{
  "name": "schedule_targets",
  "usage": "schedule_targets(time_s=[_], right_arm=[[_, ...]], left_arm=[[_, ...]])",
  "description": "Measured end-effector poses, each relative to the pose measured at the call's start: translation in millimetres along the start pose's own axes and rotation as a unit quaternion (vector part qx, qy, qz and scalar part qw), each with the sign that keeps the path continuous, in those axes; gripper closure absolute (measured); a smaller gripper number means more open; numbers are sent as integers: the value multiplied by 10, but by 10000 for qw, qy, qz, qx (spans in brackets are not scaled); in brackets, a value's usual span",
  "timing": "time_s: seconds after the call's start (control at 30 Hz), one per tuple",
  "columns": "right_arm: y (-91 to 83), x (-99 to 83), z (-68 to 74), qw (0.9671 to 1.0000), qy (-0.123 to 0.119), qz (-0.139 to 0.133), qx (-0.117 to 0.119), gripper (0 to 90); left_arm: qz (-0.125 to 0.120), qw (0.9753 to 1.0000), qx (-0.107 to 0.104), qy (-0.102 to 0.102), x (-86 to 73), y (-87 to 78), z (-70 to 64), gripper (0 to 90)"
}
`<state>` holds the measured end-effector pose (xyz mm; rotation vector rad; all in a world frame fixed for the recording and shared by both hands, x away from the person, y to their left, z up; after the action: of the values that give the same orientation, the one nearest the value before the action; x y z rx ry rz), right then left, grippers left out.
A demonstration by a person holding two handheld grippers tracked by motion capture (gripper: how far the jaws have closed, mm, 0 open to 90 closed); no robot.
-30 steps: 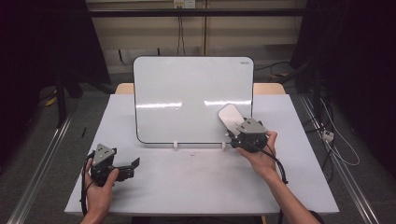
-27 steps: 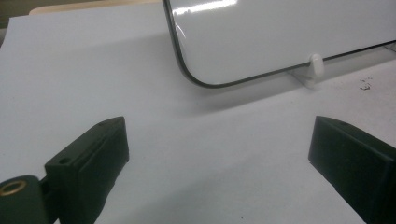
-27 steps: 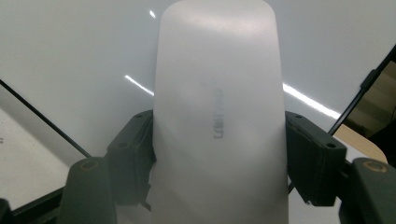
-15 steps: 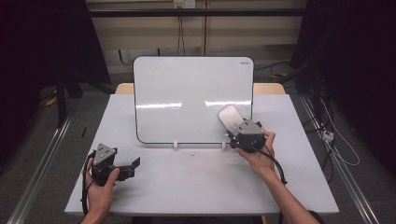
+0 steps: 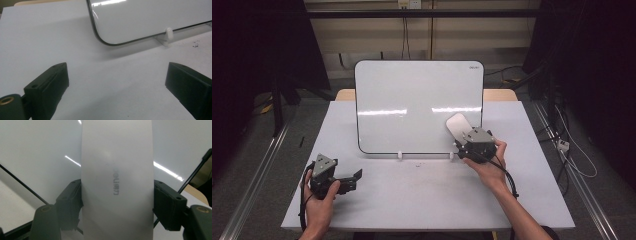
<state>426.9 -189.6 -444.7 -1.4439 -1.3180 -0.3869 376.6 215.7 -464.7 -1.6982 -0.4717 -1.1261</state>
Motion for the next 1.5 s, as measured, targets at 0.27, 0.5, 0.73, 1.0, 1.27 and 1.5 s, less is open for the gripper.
schedule_targets(time_s=[0.27, 0.5, 0.73, 1.0, 1.27, 1.5], right_arm=[[-3, -13, -40, 9995, 303, 49, 89, 188], [-39, -2, -93, 9982, 571, -32, 184, 106], [-92, 8, -73, 9951, 834, -108, 515, 86], [-175, -27, -73, 9901, 1148, -103, 801, 70], [-278, -111, -93, 9894, 1173, -79, 848, 66], [-356, -230, -116, 9896, 1209, 17, 774, 83]], left_arm=[[-36, 10000, -28, -10, 3, -19, -6, 50], [-53, 10000, -27, -32, 3, -23, -3, 50], [-81, 10000, -12, -5, 15, -31, 8, 49], [-81, 10000, -18, -32, 13, -32, 8, 48], [-118, 9999, -43, -82, 16, -32, 0, 48], [-129, 9999, -16, -56, 22, -40, -4, 48]])
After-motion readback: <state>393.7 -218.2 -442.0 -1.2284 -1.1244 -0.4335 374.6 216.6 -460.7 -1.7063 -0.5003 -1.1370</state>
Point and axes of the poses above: each handheld gripper's, and its own axes: y roughly forward along the jaws, x roughly out of its top, z roughly to its left, the point moved 6 cm from there along y, roughly forward along the jaws, and after that the axes turned 2 degrees about -y, right-handed, at the moved point
